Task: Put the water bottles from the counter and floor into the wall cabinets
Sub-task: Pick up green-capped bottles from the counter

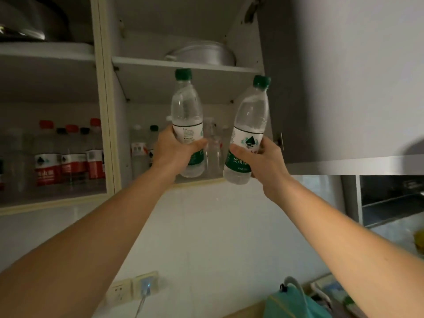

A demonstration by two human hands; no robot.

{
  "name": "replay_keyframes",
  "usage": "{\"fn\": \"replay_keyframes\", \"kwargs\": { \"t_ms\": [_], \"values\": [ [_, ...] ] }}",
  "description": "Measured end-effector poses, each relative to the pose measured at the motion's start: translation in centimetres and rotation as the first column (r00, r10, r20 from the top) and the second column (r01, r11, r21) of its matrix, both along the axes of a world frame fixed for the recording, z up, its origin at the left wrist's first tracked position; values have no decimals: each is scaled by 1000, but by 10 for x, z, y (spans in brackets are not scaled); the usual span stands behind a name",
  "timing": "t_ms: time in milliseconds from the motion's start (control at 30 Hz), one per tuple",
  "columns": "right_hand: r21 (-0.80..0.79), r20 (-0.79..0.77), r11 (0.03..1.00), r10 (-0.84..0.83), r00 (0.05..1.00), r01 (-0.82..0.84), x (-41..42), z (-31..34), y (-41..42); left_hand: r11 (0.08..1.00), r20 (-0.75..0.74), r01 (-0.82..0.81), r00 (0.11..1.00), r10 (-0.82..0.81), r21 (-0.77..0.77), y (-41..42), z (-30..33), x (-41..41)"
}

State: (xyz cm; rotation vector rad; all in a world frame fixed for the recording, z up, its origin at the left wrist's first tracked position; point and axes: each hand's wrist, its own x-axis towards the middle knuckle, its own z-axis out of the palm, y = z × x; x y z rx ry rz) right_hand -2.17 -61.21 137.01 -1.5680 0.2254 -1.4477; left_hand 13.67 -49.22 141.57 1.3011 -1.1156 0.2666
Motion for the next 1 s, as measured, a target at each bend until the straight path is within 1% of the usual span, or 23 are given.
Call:
{"fn": "replay_keyframes", "kwargs": {
  "t_ms": [133, 233, 333, 433, 567, 667, 767, 900, 1000],
  "values": [
    [48, -79, 999, -9, 997, 12, 15, 8, -32, 996, -70, -73, 995, 76, 45, -26, 9, 20],
    [41, -106, 999, -21, 994, 25, 27, 14, -56, 991, -90, -126, 988, 129, 34, -43, 5, 38],
    [11, -111, 1000, -7, 994, 8, 42, 25, -76, 986, -88, -151, 984, 156, 65, -58, 0, 53],
    [-34, -172, 999, 19, 985, -25, 57, 38, -90, 983, -60, -160, 984, 166, 92, -71, -2, 67],
    [-69, -309, 996, 35, 950, -60, 76, 44, -107, 961, 38, -180, 984, 176, 209, -78, -4, 79],
    [-82, -306, 996, 19, 952, -47, 86, 41, -119, 933, 129, -253, 965, 227, 255, -78, -2, 86],
    [-106, -324, 993, 12, 946, -49, 94, 40, -129, 909, 173, -296, 951, 254, 294, -80, 3, 90],
    [-141, -350, 990, -22, 936, -29, 100, 41, -138, 903, 178, -315, 946, 272, 291, -95, 3, 89],
    [-159, -357, 987, -78, 931, 22, 107, 41, -147, 913, 164, -299, 951, 261, 277, -114, -1, 88]
  ]
}}
